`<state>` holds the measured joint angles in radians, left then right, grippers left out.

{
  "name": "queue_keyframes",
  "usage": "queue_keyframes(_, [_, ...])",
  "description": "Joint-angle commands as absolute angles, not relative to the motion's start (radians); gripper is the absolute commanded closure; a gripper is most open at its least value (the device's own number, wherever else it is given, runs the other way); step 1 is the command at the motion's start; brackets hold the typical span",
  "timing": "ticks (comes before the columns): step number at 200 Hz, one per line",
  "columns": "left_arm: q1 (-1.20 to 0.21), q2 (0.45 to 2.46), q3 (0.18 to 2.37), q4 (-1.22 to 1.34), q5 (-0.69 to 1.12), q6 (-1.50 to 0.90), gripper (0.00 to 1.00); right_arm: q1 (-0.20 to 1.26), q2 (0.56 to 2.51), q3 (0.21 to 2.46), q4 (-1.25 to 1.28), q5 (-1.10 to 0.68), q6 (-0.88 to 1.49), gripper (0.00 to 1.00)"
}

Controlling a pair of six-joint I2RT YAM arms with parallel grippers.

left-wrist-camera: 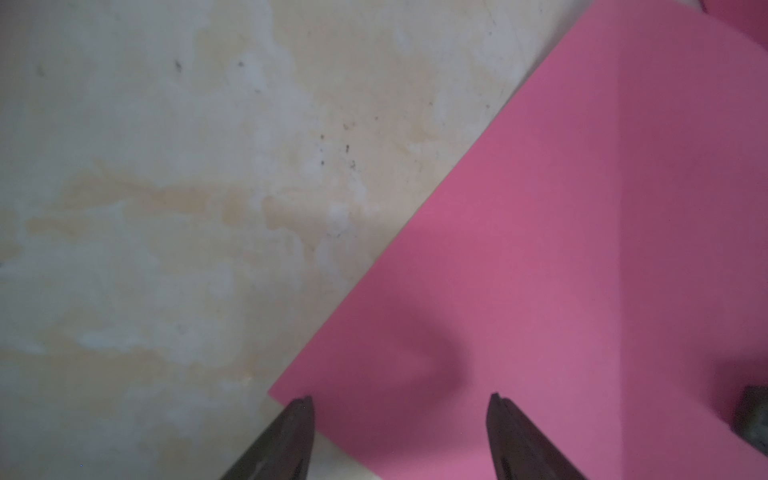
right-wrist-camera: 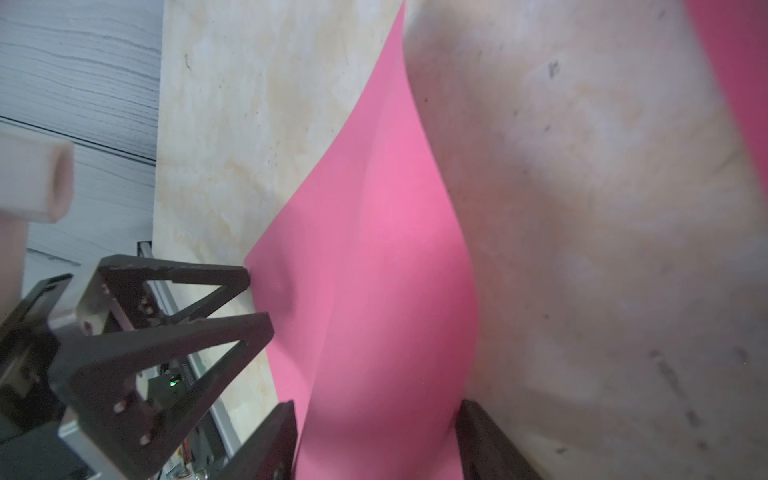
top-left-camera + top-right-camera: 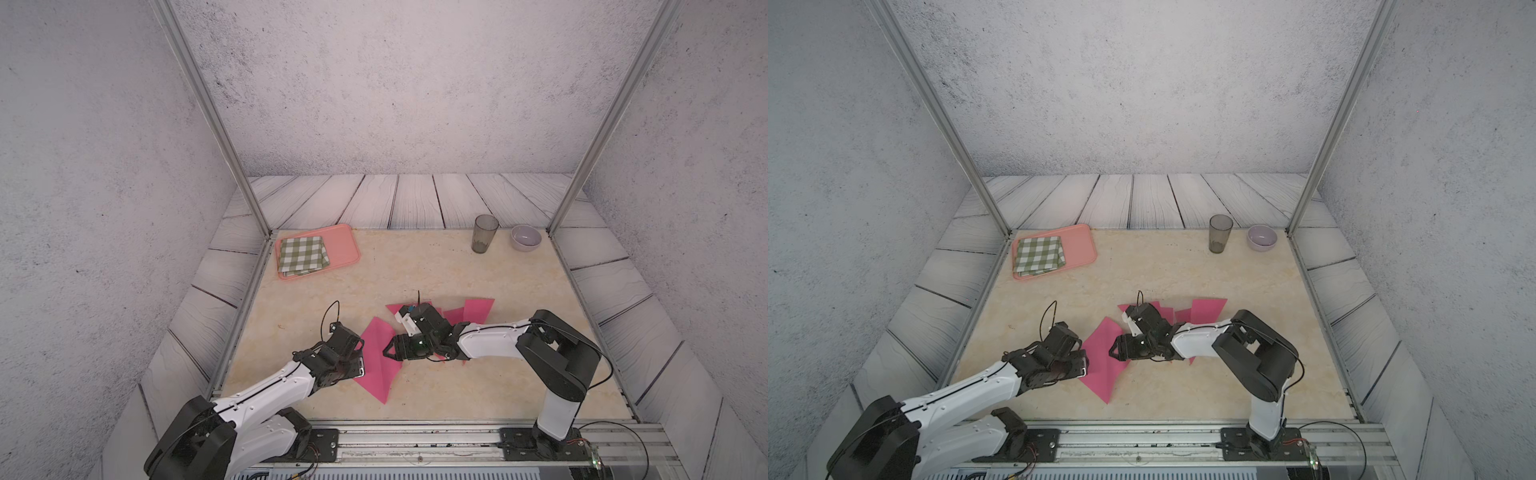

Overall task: Fold the square paper diagonally
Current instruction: Fold the paper at the center of the board.

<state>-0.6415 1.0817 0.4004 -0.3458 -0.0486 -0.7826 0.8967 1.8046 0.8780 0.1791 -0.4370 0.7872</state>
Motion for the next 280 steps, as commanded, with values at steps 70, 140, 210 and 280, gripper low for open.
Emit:
queue_keyframes(70, [-0.635, 1.158, 0.379, -0.321, -0.001, -0.752, 0.28, 0.904, 1.737, 0.849, 0.219, -0.485, 0.816, 0.31])
queue_keyframes(140, [-0.635, 1.168, 0.385, -0.324, -0.011, -0.744, 0.29, 0.903, 1.701, 0.877, 0.064, -0.424, 0.735, 0.32])
queue_keyframes(210, [-0.635, 1.177, 0.391, -0.315, -0.012, -0.738, 0.29, 0.902, 1.626, 0.978, -0.196, -0.351, 0.655, 0.35])
queue_keyframes(280, [-0.635, 1.197, 0.399, -0.299, -0.003, -0.726, 0.29, 0.903, 1.652, 1.002, -0.177, -0.446, 0.646, 0.4])
